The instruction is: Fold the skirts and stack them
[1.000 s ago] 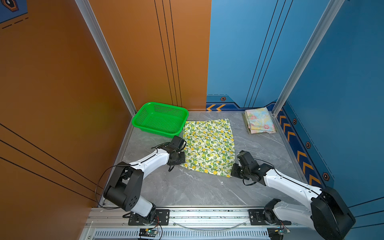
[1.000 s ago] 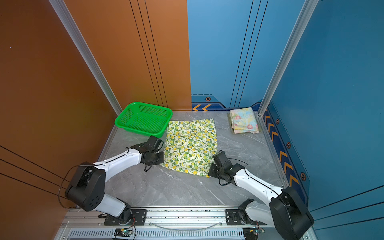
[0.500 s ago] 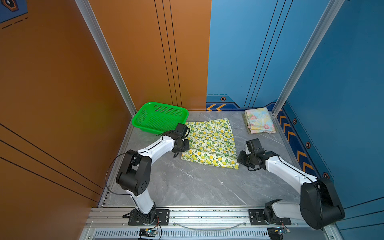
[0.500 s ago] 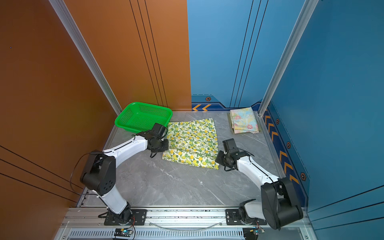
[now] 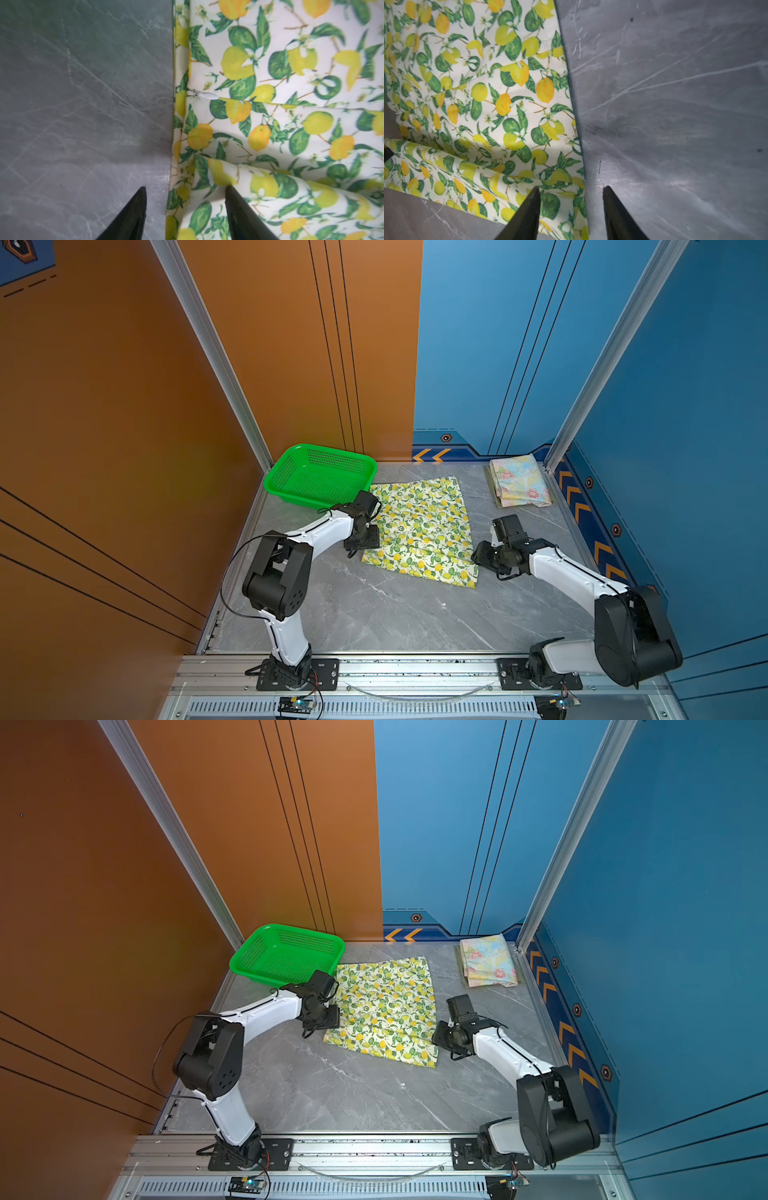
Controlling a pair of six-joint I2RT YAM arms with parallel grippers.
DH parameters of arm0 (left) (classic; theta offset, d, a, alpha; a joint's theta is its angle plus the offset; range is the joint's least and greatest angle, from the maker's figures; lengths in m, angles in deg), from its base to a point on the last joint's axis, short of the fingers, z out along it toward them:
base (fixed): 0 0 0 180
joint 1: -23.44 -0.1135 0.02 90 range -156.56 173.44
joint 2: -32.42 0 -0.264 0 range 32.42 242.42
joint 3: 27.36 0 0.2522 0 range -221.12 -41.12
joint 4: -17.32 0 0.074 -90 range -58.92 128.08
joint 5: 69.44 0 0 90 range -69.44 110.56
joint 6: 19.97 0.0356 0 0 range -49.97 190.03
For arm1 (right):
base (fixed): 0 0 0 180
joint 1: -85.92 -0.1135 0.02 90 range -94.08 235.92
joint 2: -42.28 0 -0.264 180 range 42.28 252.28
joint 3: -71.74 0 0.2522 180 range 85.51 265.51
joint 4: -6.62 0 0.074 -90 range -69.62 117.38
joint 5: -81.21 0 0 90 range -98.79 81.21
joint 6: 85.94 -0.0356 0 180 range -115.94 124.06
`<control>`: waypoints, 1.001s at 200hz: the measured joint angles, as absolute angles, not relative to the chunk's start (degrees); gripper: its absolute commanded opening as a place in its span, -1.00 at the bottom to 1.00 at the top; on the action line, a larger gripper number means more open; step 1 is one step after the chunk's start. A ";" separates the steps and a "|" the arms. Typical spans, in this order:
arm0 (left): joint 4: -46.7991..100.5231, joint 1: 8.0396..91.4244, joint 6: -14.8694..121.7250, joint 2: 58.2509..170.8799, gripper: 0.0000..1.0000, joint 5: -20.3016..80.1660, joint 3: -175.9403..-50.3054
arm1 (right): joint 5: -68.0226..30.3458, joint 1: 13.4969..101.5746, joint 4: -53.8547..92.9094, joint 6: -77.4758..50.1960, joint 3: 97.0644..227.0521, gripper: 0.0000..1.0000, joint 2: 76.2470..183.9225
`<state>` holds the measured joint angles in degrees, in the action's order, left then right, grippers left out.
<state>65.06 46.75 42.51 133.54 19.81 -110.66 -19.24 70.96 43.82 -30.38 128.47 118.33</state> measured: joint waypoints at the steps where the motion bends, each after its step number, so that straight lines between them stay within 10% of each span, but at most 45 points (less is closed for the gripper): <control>1: 65.08 46.73 42.53 133.35 0.29 19.81 -110.62 | -19.20 70.96 43.93 -30.35 128.47 0.04 118.05; 86: 65.43 47.06 40.39 122.20 0.32 19.09 -96.67 | -16.03 63.77 53.50 -32.58 117.73 0.00 94.86; 157: 62.33 47.89 38.86 124.10 0.31 19.74 -94.95 | -16.49 60.07 46.11 -35.64 114.50 -0.13 104.72; 180: 60.58 48.00 38.53 125.85 0.16 20.88 -95.32 | -17.56 60.09 41.13 -36.26 114.48 -0.28 109.05; 200: 59.07 48.24 38.46 127.14 -0.47 22.15 -95.80 | -18.76 60.12 37.52 -36.61 114.48 -0.71 112.28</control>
<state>59.07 48.24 38.46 127.14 22.15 -95.80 -18.76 60.12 37.52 -36.61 114.48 112.28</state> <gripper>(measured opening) 0.455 0.271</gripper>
